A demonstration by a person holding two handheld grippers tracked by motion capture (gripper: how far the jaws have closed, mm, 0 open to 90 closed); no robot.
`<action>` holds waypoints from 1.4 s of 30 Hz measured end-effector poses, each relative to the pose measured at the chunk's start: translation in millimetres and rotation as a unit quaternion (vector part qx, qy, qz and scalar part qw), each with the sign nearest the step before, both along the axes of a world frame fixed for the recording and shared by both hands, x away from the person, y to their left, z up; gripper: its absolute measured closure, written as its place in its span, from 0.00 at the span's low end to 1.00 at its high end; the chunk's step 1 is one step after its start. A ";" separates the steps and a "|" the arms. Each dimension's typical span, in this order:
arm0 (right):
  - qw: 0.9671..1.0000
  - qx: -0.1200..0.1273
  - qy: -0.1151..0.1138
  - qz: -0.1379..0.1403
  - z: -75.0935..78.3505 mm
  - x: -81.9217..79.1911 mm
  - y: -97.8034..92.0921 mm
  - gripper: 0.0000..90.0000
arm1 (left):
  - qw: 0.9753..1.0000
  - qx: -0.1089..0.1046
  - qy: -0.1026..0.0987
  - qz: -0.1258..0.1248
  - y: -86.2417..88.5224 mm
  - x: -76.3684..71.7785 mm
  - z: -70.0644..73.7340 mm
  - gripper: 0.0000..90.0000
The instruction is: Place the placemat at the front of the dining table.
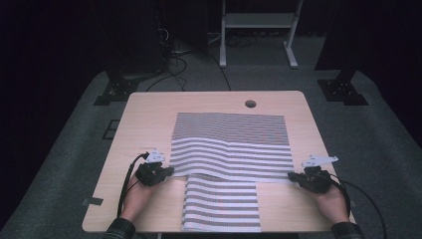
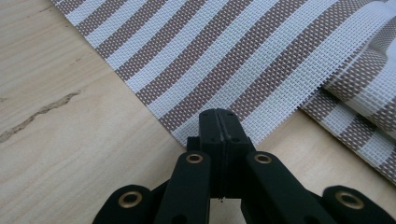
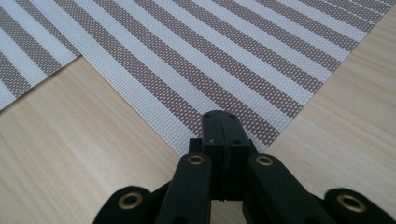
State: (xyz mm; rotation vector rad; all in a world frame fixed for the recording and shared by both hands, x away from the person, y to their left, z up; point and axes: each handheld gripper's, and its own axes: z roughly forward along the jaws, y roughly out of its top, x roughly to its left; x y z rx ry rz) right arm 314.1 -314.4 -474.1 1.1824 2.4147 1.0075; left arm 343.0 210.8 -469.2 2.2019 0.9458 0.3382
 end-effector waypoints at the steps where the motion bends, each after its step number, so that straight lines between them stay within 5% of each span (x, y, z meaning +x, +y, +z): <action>1: 1.000 -0.001 0.000 -0.001 0.2 2.6 0.5 1.00 | 1.000 -0.001 -0.001 0.000 0.4 0.8 -0.1 1.00; 8: 1.000 0.003 0.002 -0.010 0.1 17.3 3.1 1.00 | 1.000 0.015 -0.004 0.009 0.6 11.1 1.4 1.00; 42: 0.999 0.011 -0.005 -0.048 -0.8 95.9 18.4 1.00 | 0.998 0.019 -0.006 0.058 7.5 79.9 2.7 1.00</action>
